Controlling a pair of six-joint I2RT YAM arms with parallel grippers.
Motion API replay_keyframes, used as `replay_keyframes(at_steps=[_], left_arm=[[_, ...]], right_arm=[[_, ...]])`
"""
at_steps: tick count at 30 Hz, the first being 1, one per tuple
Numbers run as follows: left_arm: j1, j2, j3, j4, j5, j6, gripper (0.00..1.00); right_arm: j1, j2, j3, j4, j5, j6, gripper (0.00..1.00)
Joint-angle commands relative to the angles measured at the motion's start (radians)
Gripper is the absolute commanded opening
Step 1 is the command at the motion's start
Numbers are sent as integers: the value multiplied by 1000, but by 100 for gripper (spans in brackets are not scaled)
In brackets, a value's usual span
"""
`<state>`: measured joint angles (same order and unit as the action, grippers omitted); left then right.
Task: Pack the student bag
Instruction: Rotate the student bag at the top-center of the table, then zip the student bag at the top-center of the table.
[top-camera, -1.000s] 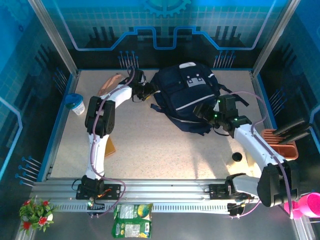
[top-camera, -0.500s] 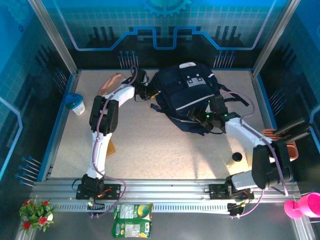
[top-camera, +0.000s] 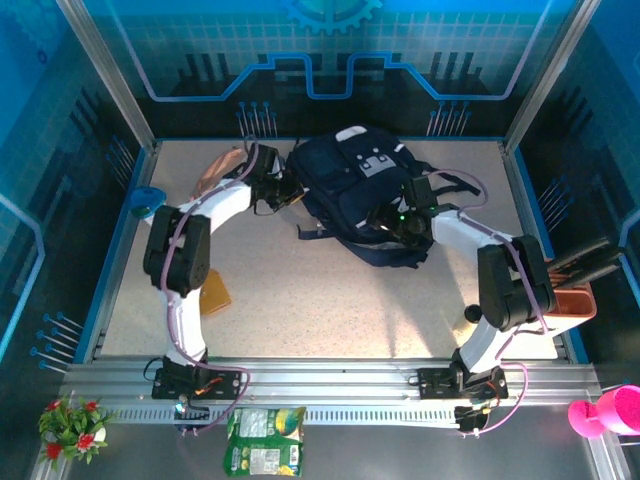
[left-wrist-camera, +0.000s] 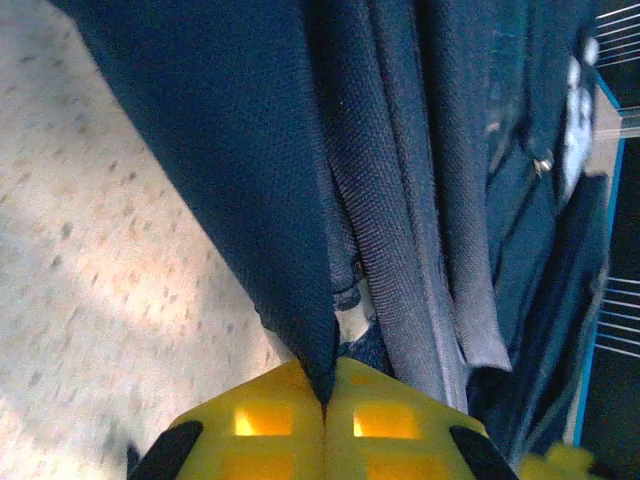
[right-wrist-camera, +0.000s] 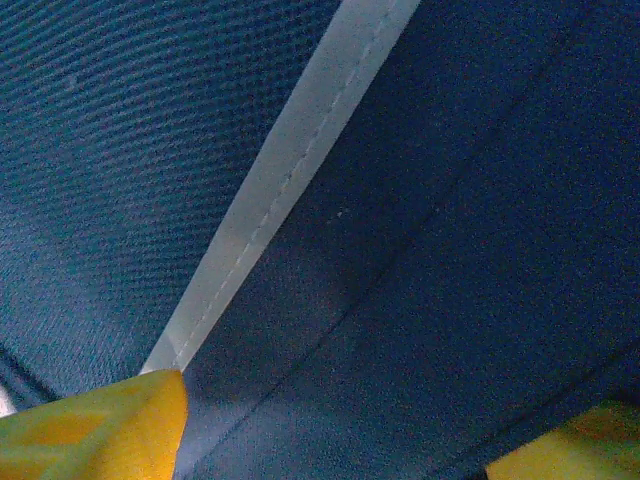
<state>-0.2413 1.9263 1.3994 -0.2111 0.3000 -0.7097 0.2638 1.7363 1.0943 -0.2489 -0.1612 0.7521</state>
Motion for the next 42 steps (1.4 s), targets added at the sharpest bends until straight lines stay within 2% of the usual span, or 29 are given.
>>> replay_keyframes(at_steps=[1,6,11,16,20,23,27,30,33,37,42], left_arm=[[10,-160,-145,78,-27,-38,0],[10,-339,-378,132,-36,-101,0],[10,-382,-485,157,-10,-129,0],[8,-356,-473,171,11,-132,0],[4,-328,-434,182,38,-131,0],[-4,-313,-410,185,43,-135,0],[-9,-300,-389,184,45,-145,0],[-12,-296,-381,182,46,-149,0],[-12,-292,-373,180,57,-150,0],[-13,-302,-372,178,61,-148,0],[-13,-311,-371,171,68,-143,0]], right_arm=[[11,53,76,57,1,-52,74],[20,117,101,144,-60,-79,73],[27,158,132,156,-114,-122,71],[28,25,123,59,-26,-173,72],[50,-122,81,-44,112,-200,73],[117,-197,37,-103,222,-198,73],[284,-248,-28,-106,360,-145,71],[428,-226,-48,-63,448,-98,67],[542,-154,-23,-13,484,-88,65],[605,-39,44,22,460,-96,61],[611,56,90,33,473,-44,49]])
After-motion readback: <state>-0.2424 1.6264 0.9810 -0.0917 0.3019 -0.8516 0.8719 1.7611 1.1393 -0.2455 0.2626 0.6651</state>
